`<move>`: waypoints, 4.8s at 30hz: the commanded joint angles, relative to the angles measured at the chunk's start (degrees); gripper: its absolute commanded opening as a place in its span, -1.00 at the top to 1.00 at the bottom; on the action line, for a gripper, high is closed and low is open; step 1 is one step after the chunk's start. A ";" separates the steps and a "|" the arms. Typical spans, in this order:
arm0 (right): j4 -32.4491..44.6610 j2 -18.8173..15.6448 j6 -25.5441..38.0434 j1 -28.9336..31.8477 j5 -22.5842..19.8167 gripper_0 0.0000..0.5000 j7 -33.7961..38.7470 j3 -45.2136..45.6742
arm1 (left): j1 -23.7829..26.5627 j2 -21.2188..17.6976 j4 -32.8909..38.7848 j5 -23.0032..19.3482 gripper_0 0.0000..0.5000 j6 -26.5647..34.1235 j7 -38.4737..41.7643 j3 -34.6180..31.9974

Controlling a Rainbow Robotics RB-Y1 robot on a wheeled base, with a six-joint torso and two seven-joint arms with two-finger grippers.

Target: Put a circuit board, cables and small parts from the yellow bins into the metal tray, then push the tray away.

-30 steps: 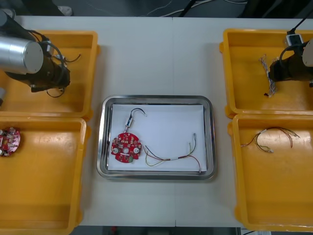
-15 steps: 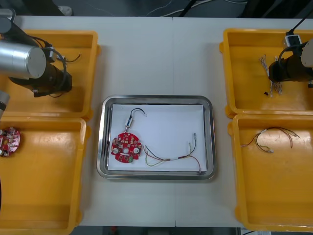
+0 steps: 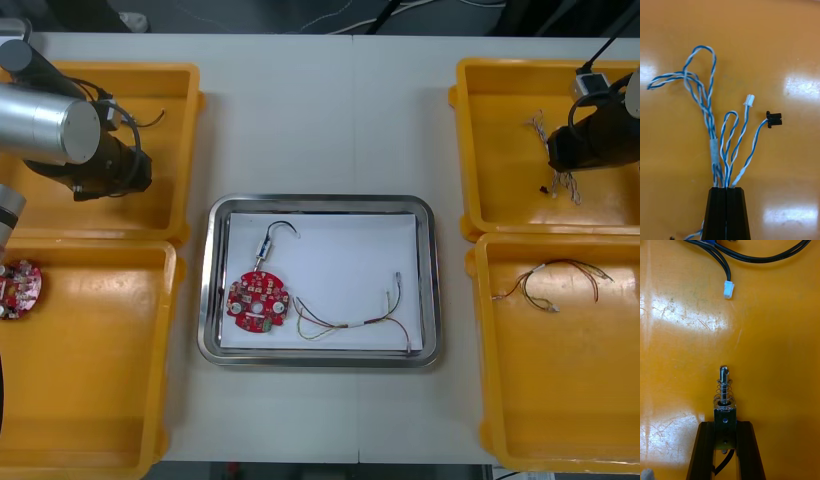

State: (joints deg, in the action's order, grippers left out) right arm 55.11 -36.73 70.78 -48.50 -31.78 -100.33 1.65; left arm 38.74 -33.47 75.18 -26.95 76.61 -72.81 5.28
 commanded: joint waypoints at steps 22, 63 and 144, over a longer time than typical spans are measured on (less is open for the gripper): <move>20.03 -4.58 24.58 0.43 -0.48 1.00 -2.77 6.43 | -0.42 -4.24 18.68 -6.62 1.00 28.86 -6.73 -11.61; 54.66 -5.11 39.22 4.91 -18.14 1.00 -5.93 -0.25 | -19.84 -13.20 47.42 -21.48 1.00 33.39 -7.53 -25.05; 38.32 3.07 1.73 -7.04 -13.75 1.00 -14.11 -54.83 | -22.21 -13.12 49.88 -20.60 1.00 33.39 -8.14 -25.32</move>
State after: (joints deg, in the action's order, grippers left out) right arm 94.63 -35.93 73.11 -52.20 -44.53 -111.54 -52.17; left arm 17.35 -44.19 123.32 -47.82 109.63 -76.94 -17.97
